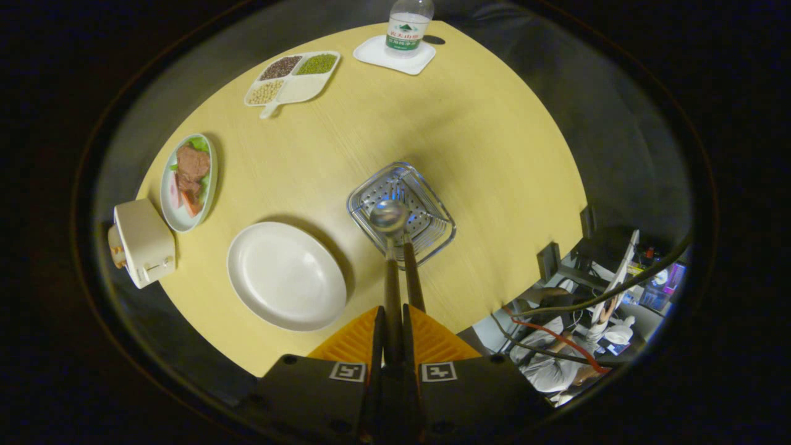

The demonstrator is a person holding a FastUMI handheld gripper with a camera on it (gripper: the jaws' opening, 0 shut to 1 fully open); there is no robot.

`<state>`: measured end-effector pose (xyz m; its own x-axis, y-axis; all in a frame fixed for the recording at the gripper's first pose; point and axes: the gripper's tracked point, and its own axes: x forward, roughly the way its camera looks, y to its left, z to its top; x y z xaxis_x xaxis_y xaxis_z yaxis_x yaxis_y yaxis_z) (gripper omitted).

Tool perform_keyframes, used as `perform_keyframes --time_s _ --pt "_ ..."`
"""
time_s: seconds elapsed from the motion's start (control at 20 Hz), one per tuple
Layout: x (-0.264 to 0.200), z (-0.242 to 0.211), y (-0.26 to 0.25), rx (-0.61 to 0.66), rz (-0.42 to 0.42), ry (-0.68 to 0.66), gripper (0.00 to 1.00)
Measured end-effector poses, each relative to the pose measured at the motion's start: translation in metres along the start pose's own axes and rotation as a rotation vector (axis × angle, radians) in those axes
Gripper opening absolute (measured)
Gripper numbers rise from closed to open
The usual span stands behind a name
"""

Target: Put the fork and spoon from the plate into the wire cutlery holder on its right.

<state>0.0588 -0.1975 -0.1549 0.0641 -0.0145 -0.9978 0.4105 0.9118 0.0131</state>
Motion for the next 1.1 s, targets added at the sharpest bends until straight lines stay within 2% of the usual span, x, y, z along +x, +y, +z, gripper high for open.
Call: perform_keyframes --time_s 0.3,0.7,0.9,1.1 --pt "-0.017 -0.013 -0.002 0.014 0.0 -0.038 0.94" --pt "-0.038 -0.04 0.004 -0.018 -0.037 -0.104 0.95" --pt "-0.039 -0.052 0.028 0.001 -0.023 -0.191 0.96" --pt "-0.042 -0.061 0.036 -0.039 -0.074 -0.275 0.97"
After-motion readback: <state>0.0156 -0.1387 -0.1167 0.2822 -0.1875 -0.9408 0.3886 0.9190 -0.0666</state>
